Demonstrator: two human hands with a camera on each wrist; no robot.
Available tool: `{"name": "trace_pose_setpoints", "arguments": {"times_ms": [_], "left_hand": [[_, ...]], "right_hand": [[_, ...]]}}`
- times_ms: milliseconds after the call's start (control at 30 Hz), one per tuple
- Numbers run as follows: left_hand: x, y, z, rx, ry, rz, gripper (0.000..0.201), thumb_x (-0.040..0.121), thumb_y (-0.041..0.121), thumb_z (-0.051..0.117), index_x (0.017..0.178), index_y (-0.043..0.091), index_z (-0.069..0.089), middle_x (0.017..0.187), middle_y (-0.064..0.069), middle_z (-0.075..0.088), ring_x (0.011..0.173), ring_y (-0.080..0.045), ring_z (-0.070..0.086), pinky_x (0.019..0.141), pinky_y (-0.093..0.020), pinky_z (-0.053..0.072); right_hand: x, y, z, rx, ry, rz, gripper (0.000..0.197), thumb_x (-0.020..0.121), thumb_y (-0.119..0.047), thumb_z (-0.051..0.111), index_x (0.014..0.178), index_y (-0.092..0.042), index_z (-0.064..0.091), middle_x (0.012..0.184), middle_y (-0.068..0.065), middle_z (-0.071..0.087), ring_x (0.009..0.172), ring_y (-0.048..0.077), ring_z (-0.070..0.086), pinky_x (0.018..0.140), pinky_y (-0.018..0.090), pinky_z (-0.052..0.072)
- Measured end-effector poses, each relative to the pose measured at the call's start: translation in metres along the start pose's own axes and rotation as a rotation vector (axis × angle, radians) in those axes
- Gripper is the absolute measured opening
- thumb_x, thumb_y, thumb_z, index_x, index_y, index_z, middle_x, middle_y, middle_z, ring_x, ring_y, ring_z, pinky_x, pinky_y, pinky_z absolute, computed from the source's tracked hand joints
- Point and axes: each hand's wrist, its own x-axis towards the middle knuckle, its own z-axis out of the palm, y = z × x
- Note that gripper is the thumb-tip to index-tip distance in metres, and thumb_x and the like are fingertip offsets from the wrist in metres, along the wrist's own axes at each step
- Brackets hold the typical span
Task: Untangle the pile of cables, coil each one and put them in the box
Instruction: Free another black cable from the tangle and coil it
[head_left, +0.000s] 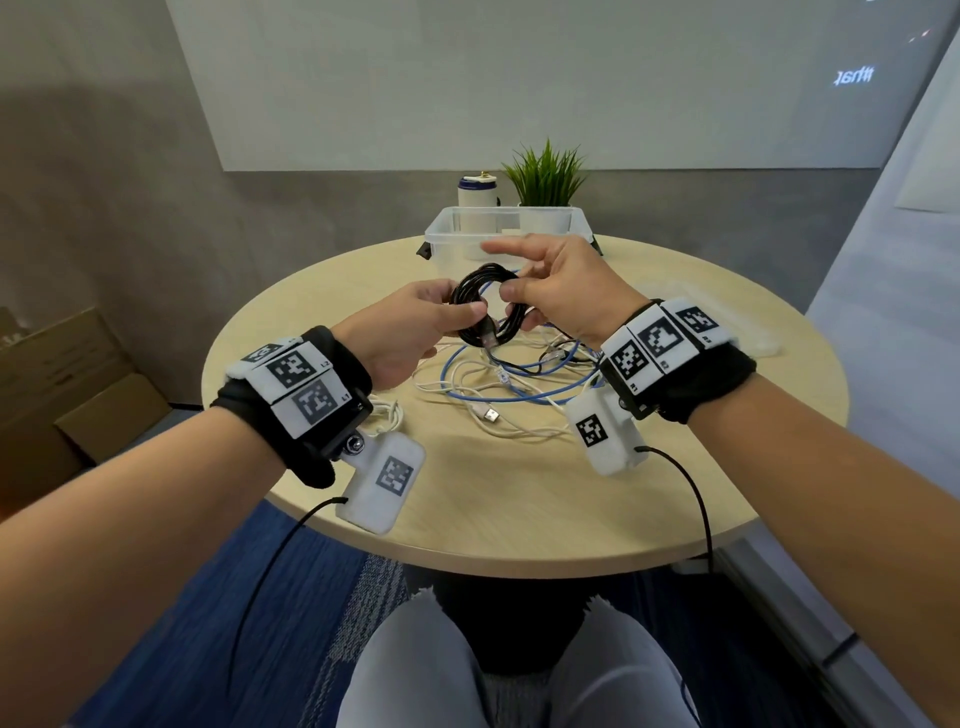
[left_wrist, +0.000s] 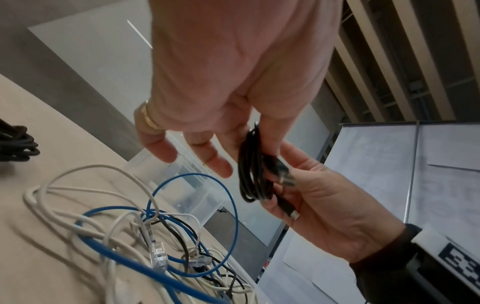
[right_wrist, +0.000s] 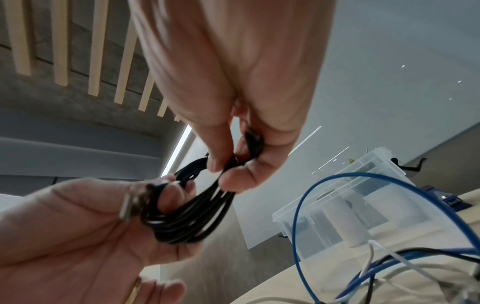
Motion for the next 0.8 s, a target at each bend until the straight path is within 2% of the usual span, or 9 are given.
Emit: {"name": "trace_pose_setpoints", "arguments": {"times_ms": [100,200,367,400,467,533,600,667,800], "left_hand": [[-0.001,0.001,-0.001,0.055,-0.053,-0.022,0.008,0.095,0.019,0.053,0.091,0.024,0.058,0.096,-0.001,0.064,0.096,-0.013,0.048,0.078,-0.036,0.025],[0.000,0.000,-0.003,0.069,-0.067,-0.033,0.006,0.092,0.021,0.058,0.088,0.023,0.062,0.099,-0.001,0.063,0.098,-0.015,0.042,0.078,-0.036,0.026],[0.000,0.001,-0.005,0.069,-0.050,-0.020,0.012,0.092,0.024,0.057,0.082,0.021,0.064,0.083,0.008,0.064,0.094,-0.013,0.044,0.075,-0.032,0.027],[0.000,0.001,-0.004,0.071,-0.032,-0.014,0.014,0.093,0.026,0.056,0.083,0.021,0.064,0.080,0.010,0.064,0.093,-0.012,0.042,0.074,-0.031,0.026],[0.001,0.001,-0.002,0.063,-0.005,-0.004,0.017,0.096,0.029,0.051,0.084,0.022,0.063,0.072,0.016,0.064,0.090,-0.011,0.043,0.072,-0.029,0.027],[0.002,0.001,0.001,0.062,0.010,0.014,0.020,0.098,0.028,0.048,0.083,0.023,0.060,0.065,0.017,0.063,0.083,-0.009,0.042,0.067,-0.025,0.028],[0.002,-0.001,0.005,0.069,0.052,0.053,0.016,0.098,0.022,0.049,0.083,0.022,0.055,0.068,0.009,0.062,0.074,-0.009,0.045,0.060,-0.018,0.034],[0.003,-0.005,0.007,0.064,0.117,0.106,0.012,0.095,0.014,0.055,0.084,0.018,0.052,0.070,0.000,0.062,0.065,-0.010,0.053,0.059,-0.012,0.041],[0.010,-0.012,0.006,0.145,0.210,0.161,0.012,0.092,0.016,0.059,0.080,0.016,0.058,0.070,-0.001,0.065,0.071,-0.017,0.054,0.072,-0.030,0.041]], "right_hand": [[-0.001,-0.004,0.000,0.025,-0.027,-0.024,0.045,0.087,0.006,0.058,0.120,-0.024,0.063,0.074,0.016,0.058,0.060,0.009,0.059,0.054,0.024,0.054],[-0.001,-0.006,0.003,-0.005,-0.056,-0.056,0.038,0.088,0.006,0.056,0.111,-0.022,0.067,0.085,0.025,0.066,0.062,0.015,0.058,0.059,0.030,0.058],[-0.002,-0.005,0.005,-0.091,-0.074,-0.063,0.032,0.092,0.003,0.052,0.108,-0.020,0.068,0.067,-0.003,0.065,0.057,0.011,0.058,0.059,0.026,0.054],[-0.002,-0.005,0.005,-0.122,-0.072,-0.064,0.031,0.092,0.002,0.052,0.109,-0.019,0.068,0.071,-0.003,0.067,0.063,0.011,0.060,0.064,0.028,0.056],[-0.001,-0.007,0.005,-0.179,-0.074,-0.066,0.028,0.093,0.001,0.051,0.109,-0.016,0.067,0.091,0.006,0.069,0.079,0.016,0.063,0.081,0.034,0.056],[-0.001,-0.007,0.005,-0.203,-0.080,-0.066,0.028,0.093,0.001,0.049,0.108,-0.016,0.066,0.097,0.011,0.068,0.083,0.017,0.061,0.084,0.036,0.053],[-0.002,-0.006,0.006,-0.191,-0.103,-0.051,0.028,0.094,0.001,0.046,0.105,-0.015,0.066,0.085,0.009,0.063,0.074,0.016,0.058,0.072,0.035,0.055],[-0.003,-0.003,0.008,-0.161,-0.131,-0.021,0.027,0.096,0.001,0.043,0.107,-0.012,0.064,0.071,0.004,0.051,0.062,0.014,0.053,0.055,0.027,0.053],[-0.002,-0.001,0.006,-0.170,-0.126,-0.015,0.026,0.097,-0.001,0.043,0.108,-0.013,0.063,0.070,0.002,0.047,0.060,0.013,0.052,0.054,0.024,0.054]]}}
